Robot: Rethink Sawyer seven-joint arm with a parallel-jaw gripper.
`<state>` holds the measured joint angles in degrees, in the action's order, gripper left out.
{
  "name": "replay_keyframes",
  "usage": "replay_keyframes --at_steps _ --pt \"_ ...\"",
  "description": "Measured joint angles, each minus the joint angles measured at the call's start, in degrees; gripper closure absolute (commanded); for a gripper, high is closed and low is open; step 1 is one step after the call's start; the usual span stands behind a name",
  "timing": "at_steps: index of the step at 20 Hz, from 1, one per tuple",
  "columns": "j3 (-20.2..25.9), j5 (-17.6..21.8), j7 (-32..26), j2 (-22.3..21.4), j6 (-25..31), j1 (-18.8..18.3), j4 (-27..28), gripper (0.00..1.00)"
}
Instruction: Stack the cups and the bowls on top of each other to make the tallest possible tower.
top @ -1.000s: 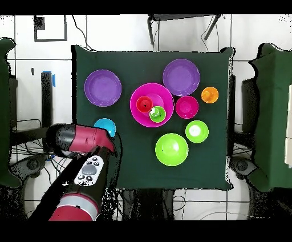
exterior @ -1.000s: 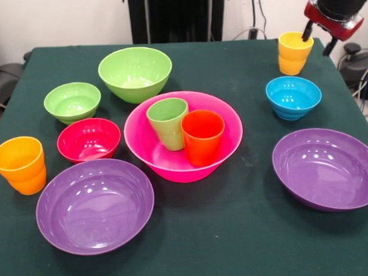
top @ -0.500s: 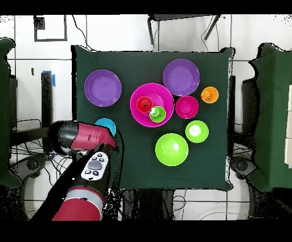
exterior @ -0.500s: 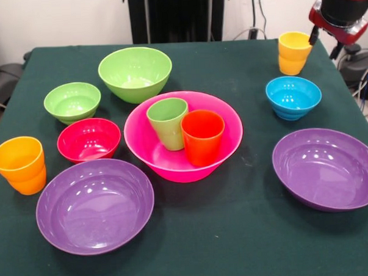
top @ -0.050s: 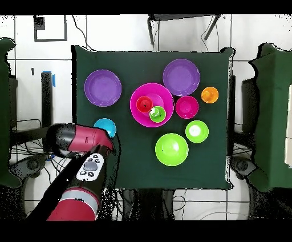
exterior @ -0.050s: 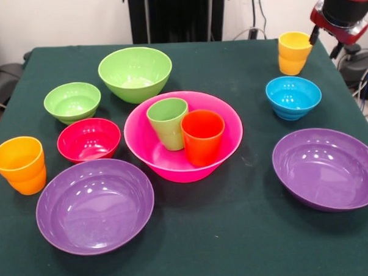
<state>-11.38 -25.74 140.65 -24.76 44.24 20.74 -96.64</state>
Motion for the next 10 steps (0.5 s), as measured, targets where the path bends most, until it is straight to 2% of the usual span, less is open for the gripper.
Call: replay_keyframes --at_steps 10 --pt "-2.9 0.9 0.0 2.8 0.7 2.1 0.2 0.00"
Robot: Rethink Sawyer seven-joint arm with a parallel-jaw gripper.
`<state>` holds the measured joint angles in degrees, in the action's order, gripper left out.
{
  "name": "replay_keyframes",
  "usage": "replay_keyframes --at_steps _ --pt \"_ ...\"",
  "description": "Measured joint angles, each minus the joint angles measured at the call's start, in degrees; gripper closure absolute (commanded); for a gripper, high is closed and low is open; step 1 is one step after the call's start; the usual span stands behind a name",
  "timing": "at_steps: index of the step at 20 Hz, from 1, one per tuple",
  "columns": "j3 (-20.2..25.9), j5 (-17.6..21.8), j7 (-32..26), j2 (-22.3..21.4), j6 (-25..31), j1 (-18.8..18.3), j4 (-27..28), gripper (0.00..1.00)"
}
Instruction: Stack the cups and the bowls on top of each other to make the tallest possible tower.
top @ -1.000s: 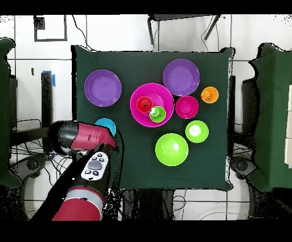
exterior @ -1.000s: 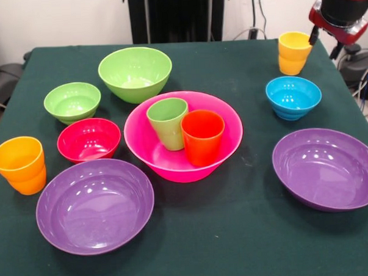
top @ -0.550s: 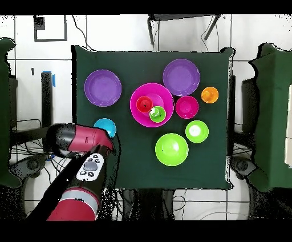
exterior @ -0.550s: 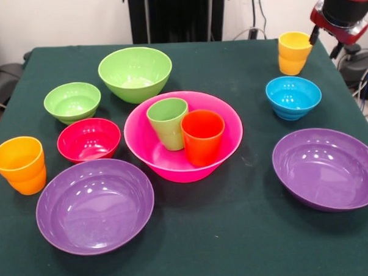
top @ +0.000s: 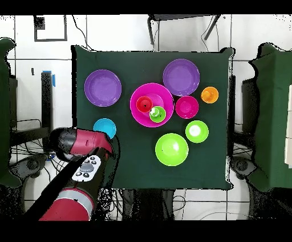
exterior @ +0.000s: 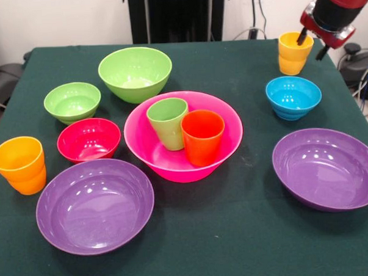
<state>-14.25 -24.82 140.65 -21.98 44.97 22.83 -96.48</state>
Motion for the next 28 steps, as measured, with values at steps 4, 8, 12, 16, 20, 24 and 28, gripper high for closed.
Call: replay_keyframes --at_steps 4,8,12,16,20,24,28 --pt "-1.2 0.8 0.0 1.1 1.6 0.0 0.1 0.00" --pt "-1.8 0.9 0.0 1.6 2.7 0.0 0.0 0.00" --pt "-1.9 0.8 0.0 1.7 2.7 0.0 0.1 0.00" --pt "-1.9 0.9 0.0 1.7 2.7 -0.1 0.1 0.00" --pt "-1.6 0.8 0.0 1.7 2.7 -0.5 0.1 0.00" --pt "-0.9 0.8 0.0 1.6 2.7 -1.0 0.1 0.00" --pt "0.2 0.8 0.0 1.6 2.6 -1.4 0.1 0.00"
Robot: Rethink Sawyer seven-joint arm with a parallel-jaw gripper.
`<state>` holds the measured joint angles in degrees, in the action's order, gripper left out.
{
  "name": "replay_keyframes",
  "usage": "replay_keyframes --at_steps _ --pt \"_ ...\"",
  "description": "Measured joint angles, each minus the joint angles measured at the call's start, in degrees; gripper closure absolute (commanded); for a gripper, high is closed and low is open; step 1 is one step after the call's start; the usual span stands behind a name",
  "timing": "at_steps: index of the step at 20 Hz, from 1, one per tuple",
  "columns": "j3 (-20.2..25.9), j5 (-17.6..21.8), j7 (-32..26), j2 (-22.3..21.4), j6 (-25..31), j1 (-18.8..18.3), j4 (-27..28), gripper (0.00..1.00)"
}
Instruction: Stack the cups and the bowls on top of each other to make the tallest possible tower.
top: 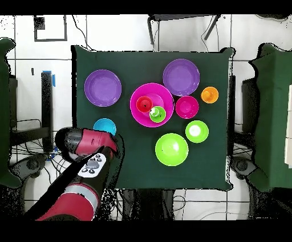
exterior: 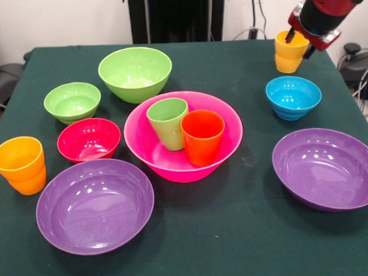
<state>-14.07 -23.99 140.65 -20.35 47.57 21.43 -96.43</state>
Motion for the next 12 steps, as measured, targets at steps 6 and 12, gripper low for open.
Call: replay_keyframes --at_steps 6,12 --pt "2.2 0.0 0.0 0.0 -2.0 -1.5 0.0 0.00" --pt "3.8 0.0 0.0 -0.1 -4.1 -3.0 0.0 0.00"
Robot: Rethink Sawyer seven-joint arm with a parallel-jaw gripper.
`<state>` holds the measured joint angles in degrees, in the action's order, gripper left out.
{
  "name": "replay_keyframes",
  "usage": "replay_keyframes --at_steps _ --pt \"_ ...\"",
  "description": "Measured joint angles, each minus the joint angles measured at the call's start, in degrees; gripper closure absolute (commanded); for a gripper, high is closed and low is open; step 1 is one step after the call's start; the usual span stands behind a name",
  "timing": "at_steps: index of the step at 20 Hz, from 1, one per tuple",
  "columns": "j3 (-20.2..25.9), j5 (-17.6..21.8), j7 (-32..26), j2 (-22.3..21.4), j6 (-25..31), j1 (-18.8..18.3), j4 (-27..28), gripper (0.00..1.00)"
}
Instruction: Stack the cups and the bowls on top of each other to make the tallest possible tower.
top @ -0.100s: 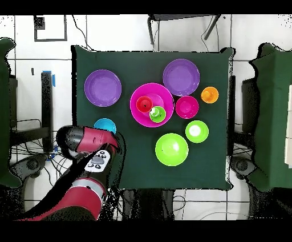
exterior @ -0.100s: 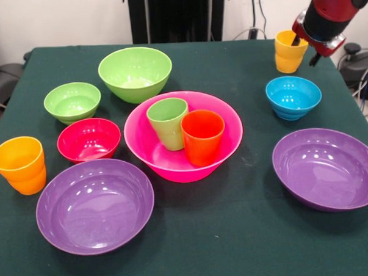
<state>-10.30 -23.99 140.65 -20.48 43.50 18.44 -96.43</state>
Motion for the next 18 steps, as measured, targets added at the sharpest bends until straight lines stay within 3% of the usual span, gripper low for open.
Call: replay_keyframes --at_steps 8,9,18 --pt "0.8 0.0 0.0 0.0 -2.4 -0.5 0.0 0.00" --pt "1.0 0.0 0.0 0.0 -3.2 -0.5 0.0 1.00" --pt "0.9 0.0 0.0 -1.6 -3.6 -0.4 -1.2 1.00"
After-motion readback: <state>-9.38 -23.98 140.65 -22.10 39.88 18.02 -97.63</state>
